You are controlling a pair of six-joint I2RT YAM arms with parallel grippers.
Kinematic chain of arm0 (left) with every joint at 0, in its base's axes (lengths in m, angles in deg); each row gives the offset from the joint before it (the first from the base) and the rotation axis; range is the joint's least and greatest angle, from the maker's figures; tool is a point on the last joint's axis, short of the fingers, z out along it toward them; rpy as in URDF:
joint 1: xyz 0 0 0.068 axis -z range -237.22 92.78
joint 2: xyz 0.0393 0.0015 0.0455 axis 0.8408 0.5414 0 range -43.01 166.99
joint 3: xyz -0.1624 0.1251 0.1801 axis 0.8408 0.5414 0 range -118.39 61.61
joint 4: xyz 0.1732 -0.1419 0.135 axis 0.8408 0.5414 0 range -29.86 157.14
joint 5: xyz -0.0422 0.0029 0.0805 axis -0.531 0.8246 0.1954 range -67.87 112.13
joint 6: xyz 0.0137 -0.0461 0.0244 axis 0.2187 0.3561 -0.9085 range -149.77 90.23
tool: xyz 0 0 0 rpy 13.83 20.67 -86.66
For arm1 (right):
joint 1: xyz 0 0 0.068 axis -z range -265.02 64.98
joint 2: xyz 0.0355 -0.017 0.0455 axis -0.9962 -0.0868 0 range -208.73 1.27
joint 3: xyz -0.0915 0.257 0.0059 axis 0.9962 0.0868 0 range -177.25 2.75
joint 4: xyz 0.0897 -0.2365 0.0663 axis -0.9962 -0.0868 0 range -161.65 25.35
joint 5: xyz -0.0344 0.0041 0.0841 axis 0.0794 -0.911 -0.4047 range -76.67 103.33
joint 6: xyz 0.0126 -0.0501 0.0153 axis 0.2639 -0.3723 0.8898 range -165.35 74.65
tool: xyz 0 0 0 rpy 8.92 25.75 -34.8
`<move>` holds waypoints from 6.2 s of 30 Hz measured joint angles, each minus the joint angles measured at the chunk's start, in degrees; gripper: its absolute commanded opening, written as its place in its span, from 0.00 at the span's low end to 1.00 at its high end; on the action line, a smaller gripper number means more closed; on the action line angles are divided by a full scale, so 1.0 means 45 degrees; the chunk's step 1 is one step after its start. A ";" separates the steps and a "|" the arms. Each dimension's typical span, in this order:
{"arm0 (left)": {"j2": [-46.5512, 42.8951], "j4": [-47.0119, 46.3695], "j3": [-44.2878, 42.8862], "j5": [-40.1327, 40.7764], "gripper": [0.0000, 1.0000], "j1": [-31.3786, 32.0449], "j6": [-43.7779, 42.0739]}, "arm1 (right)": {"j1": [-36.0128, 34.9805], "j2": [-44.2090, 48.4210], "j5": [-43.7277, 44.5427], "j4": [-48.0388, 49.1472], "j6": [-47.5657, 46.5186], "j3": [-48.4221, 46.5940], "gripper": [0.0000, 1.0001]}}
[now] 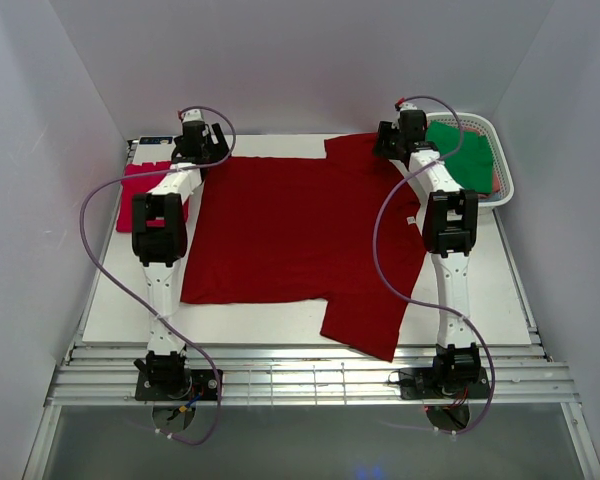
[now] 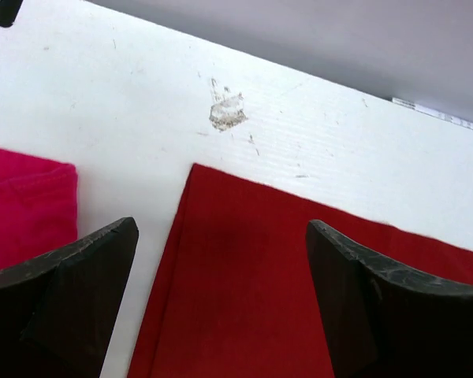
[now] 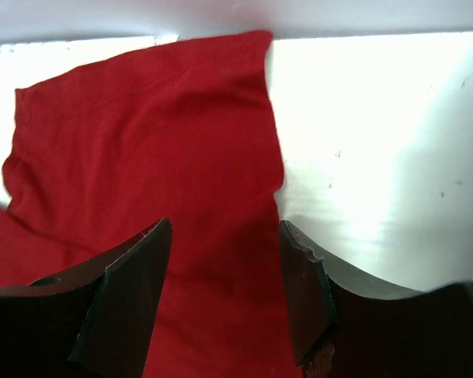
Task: Fold and stack the t-shirts
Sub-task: Flatten the tshirt out, then fold the tshirt
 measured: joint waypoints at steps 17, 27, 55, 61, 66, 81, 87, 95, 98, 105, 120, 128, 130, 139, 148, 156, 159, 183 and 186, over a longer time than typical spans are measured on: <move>0.1564 -0.1020 -0.0627 -0.0568 0.98 -0.0491 0.0491 | 0.0000 -0.1651 0.0418 0.2249 0.0015 -0.0767 0.66; 0.2399 -0.1647 -0.1545 -0.1035 0.91 -0.0636 0.1234 | 0.0000 -0.1656 -0.0015 0.2278 0.0442 -0.0767 0.62; 0.2477 -0.0656 -0.1870 -0.0180 0.43 -0.0029 0.0423 | 0.0019 -0.1656 -0.0413 0.2268 0.1307 -0.0738 0.64; 0.2521 -0.0228 -0.2030 -0.0170 0.15 0.0039 0.0437 | 0.0024 -0.1656 -0.0437 0.2283 0.1404 -0.0738 0.64; 0.2521 -0.0146 -0.2059 -0.0136 0.05 0.0102 0.0432 | 0.0039 -0.1656 -0.0432 0.2293 0.1676 -0.0738 0.60; 0.2521 -0.0155 -0.2093 0.0228 0.00 0.0189 0.0534 | 0.0024 -0.1321 -0.0340 0.3920 0.2200 0.0719 0.08; 0.2521 0.0049 -0.2550 0.0243 0.00 0.0228 0.0670 | -0.0063 -0.0695 -0.0350 0.4464 0.2103 0.1671 0.08; 0.2487 0.0102 -0.2817 0.0296 0.00 0.0165 0.0767 | -0.0146 0.1083 -0.0690 0.4799 0.1661 0.2686 0.08; 0.2395 0.0170 -0.2652 0.0306 0.00 0.0083 0.0763 | -0.0194 0.1991 -0.0767 0.4775 0.1428 0.3293 0.08; 0.1001 -0.0204 0.0126 0.0636 0.00 -0.0019 0.0714 | -0.0345 0.3701 -0.0918 0.4396 0.0695 0.5333 0.08; -0.1520 -0.1462 0.3104 0.0539 0.00 -0.0121 0.0962 | -0.0743 0.7116 -0.0894 0.2953 -0.0374 0.9986 0.08; -0.2535 -0.2045 0.4741 0.0170 0.00 -0.0243 0.0996 | -0.0899 0.9054 -0.0714 0.2628 -0.0461 1.1715 0.08; -0.2900 -0.2093 0.5382 0.0146 0.00 -0.0253 0.0991 | -0.0947 0.9403 -0.0680 0.2526 -0.0471 1.2230 0.08; -0.4585 -0.2380 0.7723 0.0019 0.00 -0.0257 0.0826 | -0.1078 1.0326 -0.0520 0.2147 -0.0471 1.3954 0.08; -0.6067 -0.2725 0.8956 -0.0282 0.00 -0.0257 0.0651 | -0.1190 1.1710 -0.0321 0.1962 -0.0466 1.5125 0.08; -0.6873 -0.2735 1.0069 -0.0529 0.04 -0.0257 0.0442 | -0.1214 1.2852 -0.0175 0.1744 -0.0466 1.6121 0.08; -0.6863 -0.2283 1.0117 -0.0306 0.32 -0.0257 0.0423 | -0.1219 1.2939 -0.0039 0.1700 -0.0432 1.6461 0.34; -0.4158 0.1481 0.4862 0.0724 0.05 -0.0291 0.2715 | -0.1311 0.8393 0.2647 0.0136 -0.1151 1.1264 0.46; -0.3458 0.2137 0.4964 0.0223 0.05 -0.0282 0.2827 | -0.1311 0.8126 0.2778 -0.0398 -0.1151 1.1230 0.45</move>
